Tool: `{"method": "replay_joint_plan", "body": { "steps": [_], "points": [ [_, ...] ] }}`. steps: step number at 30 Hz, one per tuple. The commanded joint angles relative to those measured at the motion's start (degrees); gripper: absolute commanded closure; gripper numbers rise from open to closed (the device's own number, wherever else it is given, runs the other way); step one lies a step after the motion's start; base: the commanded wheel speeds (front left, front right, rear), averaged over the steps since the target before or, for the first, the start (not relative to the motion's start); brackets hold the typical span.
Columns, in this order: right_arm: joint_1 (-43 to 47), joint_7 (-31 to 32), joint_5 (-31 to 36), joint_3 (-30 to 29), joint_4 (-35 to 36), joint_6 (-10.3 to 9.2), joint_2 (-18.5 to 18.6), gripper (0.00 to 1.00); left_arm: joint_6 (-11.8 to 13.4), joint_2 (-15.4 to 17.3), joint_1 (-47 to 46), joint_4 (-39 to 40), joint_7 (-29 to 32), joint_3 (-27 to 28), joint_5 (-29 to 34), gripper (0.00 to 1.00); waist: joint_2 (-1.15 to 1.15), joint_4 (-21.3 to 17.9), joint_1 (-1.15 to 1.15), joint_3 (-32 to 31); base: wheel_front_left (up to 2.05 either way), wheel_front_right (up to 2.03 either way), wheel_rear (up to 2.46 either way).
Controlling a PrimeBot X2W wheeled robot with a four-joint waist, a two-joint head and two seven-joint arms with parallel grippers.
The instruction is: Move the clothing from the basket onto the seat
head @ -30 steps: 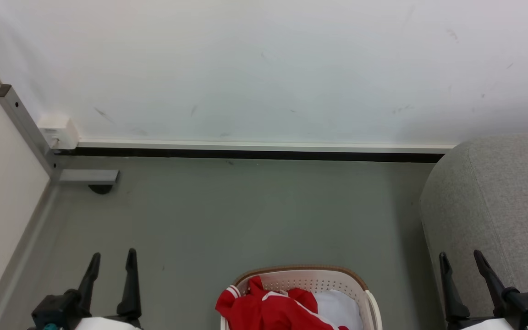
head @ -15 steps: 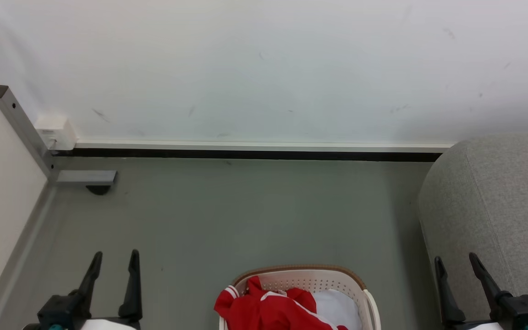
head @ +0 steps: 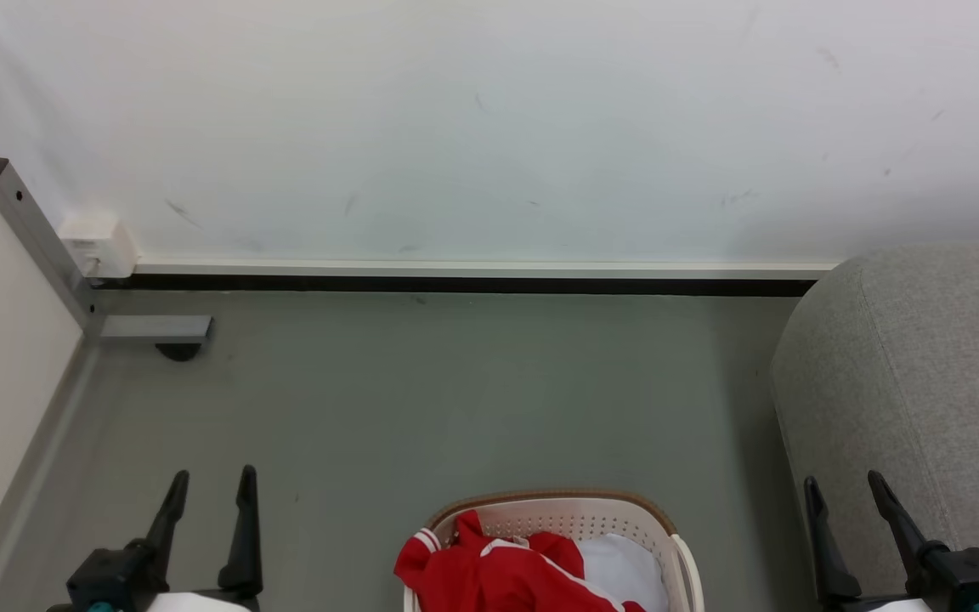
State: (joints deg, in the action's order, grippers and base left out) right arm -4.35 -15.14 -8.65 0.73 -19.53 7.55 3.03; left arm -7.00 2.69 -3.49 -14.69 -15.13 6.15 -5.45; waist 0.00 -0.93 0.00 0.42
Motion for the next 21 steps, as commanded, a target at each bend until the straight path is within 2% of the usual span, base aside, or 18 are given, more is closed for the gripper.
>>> {"method": "replay_joint_plan", "body": {
  "steps": [1,13,21],
  "points": [
    [0.0,0.0,-0.4,0.0,-0.1,-0.12,-0.1,0.0,0.0,0.4,-0.3,-0.2,0.0,0.1,-0.8,0.0,0.0,-0.1,0.0,0.1,0.0,0.0,0.0],
    [-1.2,0.0,-0.5,0.2,1.0,-0.12,-0.1,0.0,-0.3,0.4,-3.1,-1.3,0.0,-2.9,0.1,0.0,0.0,-2.1,0.0,1.7,0.0,0.0,0.0],
    [-3.4,0.0,-0.1,0.8,2.9,-0.12,-0.1,0.0,-0.5,0.4,-9.4,-10.8,0.0,-13.1,1.9,0.0,0.0,-4.3,0.0,5.9,0.0,0.0,0.0]
  ]
}}
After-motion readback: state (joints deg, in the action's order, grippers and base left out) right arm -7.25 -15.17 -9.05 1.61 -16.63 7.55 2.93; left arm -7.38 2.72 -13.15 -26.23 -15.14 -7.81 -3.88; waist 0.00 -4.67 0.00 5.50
